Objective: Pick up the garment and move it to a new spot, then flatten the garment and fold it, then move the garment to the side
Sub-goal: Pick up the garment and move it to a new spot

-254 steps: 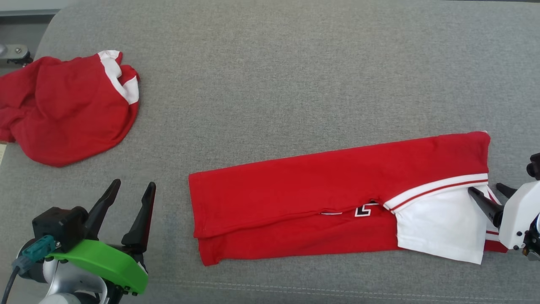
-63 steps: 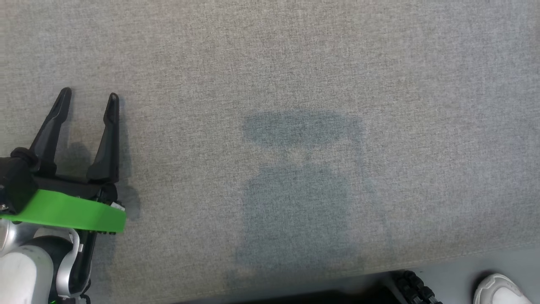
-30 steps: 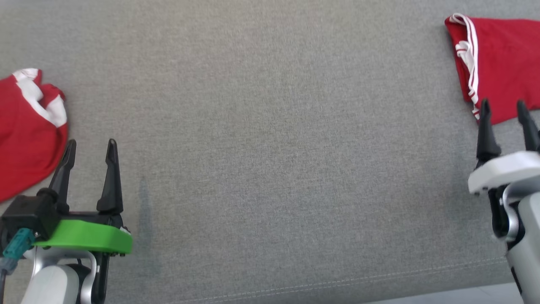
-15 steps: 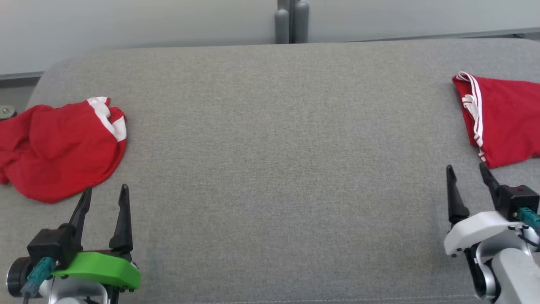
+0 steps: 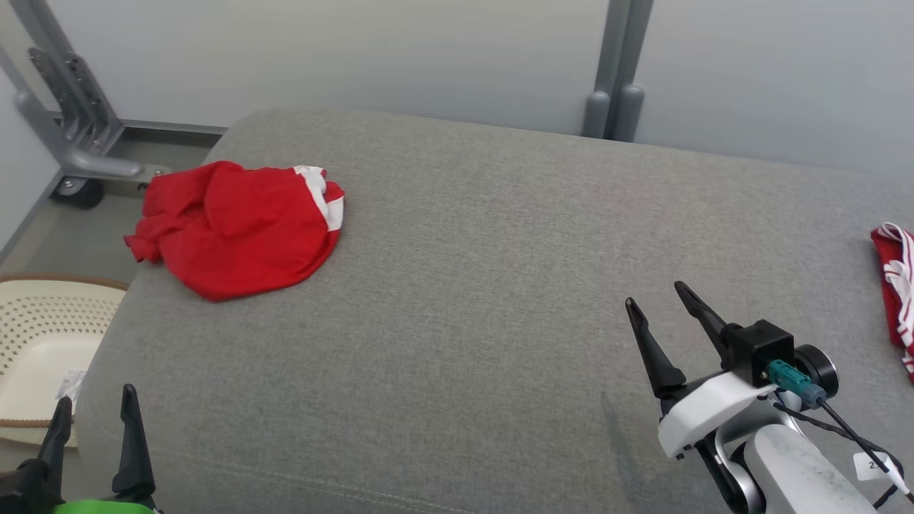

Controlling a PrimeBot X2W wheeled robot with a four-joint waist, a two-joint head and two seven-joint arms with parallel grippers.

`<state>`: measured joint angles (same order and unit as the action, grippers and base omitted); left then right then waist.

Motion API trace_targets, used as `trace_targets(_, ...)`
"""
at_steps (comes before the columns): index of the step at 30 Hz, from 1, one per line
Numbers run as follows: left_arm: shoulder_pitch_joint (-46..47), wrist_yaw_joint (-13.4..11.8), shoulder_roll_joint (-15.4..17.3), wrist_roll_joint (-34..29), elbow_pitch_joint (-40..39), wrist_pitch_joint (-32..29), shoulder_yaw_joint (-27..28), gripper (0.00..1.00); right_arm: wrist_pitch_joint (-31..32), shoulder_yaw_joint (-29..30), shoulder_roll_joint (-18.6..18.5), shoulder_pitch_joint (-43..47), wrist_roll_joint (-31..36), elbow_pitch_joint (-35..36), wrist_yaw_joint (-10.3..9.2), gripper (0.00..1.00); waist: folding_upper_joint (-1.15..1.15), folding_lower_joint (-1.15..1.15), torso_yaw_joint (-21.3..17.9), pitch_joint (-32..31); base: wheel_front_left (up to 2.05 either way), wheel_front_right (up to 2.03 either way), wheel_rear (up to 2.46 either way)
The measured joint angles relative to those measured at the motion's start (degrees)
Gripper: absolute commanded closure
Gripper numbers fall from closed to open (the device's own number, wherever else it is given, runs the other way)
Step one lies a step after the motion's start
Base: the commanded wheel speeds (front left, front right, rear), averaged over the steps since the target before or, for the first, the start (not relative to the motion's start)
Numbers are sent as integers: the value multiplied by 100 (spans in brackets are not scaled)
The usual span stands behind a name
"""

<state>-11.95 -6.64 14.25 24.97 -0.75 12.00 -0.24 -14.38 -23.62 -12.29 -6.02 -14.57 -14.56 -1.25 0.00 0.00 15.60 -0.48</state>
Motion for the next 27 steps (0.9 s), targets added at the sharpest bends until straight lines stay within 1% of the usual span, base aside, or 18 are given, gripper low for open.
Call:
trace_targets(4, -9, 0, 70, 15, -105, -40, -58, 0, 32, 103, -18, 48, 0, 5, -57, 0, 0, 0, 352, -115, 0, 0, 0)
trace_targets(6, -8, 0, 145, 15, -149, -91, -109, 0, 32, 154, -44, 97, -1, 11, -123, 0, 0, 0, 529, -156, 0, 0, 0)
trace_targets(12, -7, 13, 315, 91, -280, -296, -93, 0, 114, 131, -19, 180, 0, 130, -149, 0, 0, 0, 958, -250, 0, 0, 0)
trace_targets(13, -2, 46, 327, 166, -316, -365, -92, 0, 165, 121, -19, 196, 0, 153, -187, 0, 0, 0, 1007, -255, 0, 0, 0)
trace_targets(15, 38, 172, 339, 399, -357, -557, -103, 0, 281, 118, -30, 199, 4, 241, -190, 0, 0, 0, 1075, -234, 0, 0, 0)
trace_targets(19, 439, 457, 457, 972, -237, -1256, -160, 0, 447, 124, -131, 182, 91, 470, -232, 0, 0, 0, 1127, -77, 0, 0, 0)
trace_targets(20, 619, 492, 537, 1115, -167, -1500, -162, 0, 493, 126, -177, 164, 116, 523, -232, 0, 0, 0, 1131, -23, 0, 0, 0)
trace_targets(22, 947, 565, 886, 1118, -43, -1884, -131, 0, 572, 130, -259, 93, 160, 625, -232, 0, 0, 0, 1121, 99, 0, 0, 0)
trace_targets(23, 1157, 572, 968, 1285, 10, -2104, -64, 0, 612, 134, -285, 39, 177, 677, -232, 0, 0, 0, 1108, 165, 0, 0, 0)
trace_targets(25, 1533, 664, 1181, 1388, 73, -2538, -85, 0, 715, 126, -344, -97, 233, 783, -231, 0, 0, 0, 1061, 311, 0, 0, 0)
trace_targets(27, 1958, 666, 1214, 1730, 234, -2944, 13, 0, 823, 120, -443, -196, 286, 869, -226, 0, 0, 0, 997, 460, 0, 0, 0)
